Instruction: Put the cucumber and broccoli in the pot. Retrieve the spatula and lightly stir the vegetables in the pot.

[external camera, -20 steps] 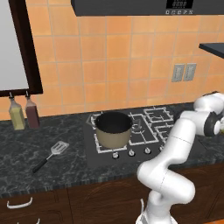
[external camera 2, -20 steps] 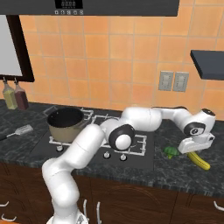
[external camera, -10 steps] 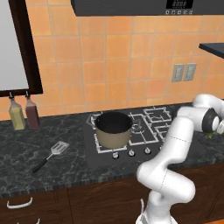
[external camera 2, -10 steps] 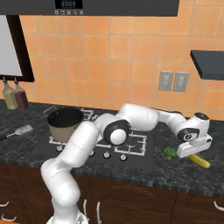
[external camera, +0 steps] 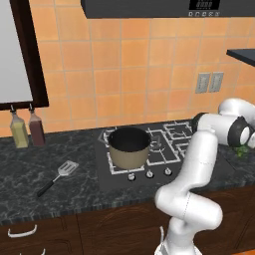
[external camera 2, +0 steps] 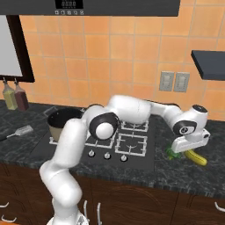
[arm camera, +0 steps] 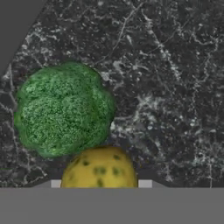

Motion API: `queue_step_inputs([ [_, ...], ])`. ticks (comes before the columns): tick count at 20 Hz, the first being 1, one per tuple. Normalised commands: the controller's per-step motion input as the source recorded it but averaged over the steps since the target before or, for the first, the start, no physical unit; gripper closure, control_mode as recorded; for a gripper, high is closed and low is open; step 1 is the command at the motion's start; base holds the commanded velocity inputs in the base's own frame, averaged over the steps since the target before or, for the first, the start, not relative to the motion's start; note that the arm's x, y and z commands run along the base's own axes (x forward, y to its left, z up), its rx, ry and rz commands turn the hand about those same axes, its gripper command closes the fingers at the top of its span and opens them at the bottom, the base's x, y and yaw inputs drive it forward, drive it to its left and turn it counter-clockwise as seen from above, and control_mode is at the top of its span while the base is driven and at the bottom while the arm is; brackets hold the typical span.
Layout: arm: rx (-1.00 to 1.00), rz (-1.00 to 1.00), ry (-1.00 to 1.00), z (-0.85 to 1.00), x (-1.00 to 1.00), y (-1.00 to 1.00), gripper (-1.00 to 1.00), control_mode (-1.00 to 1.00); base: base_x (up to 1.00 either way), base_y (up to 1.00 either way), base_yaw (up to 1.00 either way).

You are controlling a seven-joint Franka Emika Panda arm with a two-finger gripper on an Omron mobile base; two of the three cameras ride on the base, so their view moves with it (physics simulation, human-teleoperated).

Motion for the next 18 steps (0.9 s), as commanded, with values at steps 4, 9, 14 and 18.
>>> queue_step_inputs([
  [4, -0.01, -0.09, -0.02, 0.75, -0.59, 0.95, 1.00, -1.00, 0.00, 0.00, 0.00],
  [9, -0.07, -0.08, -0.03, 0.55, -0.52, 1.00, 1.00, -1.00, 0.00, 0.00, 0.00],
  [14, -0.06, -0.04, -0.09, 0.80, -0.08, 1.00, 1.00, -1.00, 0.00, 0.00, 0.00],
  [18, -0.04, -0.04, -0.08, 0.60, 0.09, 1.00, 1.00, -1.00, 0.00, 0.00, 0.00],
])
